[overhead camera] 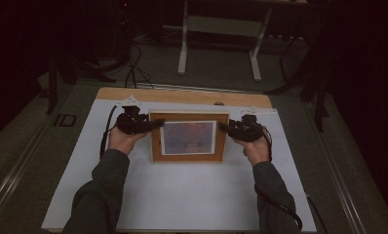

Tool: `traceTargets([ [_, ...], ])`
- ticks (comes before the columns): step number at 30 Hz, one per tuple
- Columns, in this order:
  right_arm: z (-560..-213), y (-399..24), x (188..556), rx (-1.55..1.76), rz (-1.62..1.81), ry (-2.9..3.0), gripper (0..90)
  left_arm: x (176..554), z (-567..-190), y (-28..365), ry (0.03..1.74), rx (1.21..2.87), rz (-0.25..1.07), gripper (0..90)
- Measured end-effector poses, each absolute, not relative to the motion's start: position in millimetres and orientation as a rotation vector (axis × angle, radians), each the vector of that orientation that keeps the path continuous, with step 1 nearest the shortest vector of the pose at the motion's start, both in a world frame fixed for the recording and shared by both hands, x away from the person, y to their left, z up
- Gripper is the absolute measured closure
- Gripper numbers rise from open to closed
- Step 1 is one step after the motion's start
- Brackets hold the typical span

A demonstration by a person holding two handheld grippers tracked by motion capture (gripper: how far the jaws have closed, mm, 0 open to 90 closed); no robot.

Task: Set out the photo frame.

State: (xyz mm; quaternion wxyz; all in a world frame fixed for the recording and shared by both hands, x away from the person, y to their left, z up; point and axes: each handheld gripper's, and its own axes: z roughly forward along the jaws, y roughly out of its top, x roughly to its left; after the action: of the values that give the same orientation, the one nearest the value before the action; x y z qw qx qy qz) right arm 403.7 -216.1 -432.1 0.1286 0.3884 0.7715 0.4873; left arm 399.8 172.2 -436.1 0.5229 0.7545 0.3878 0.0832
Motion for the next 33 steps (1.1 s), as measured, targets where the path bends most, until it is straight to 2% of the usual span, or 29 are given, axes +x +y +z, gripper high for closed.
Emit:
traceTargets([
  [33, -431.1, -220.4, 397.0, 1.124, 1.394, 2.249, 60.9, 398.6, -438.5, 167.1, 0.968, 1.781, 0.152, 52.5],
])
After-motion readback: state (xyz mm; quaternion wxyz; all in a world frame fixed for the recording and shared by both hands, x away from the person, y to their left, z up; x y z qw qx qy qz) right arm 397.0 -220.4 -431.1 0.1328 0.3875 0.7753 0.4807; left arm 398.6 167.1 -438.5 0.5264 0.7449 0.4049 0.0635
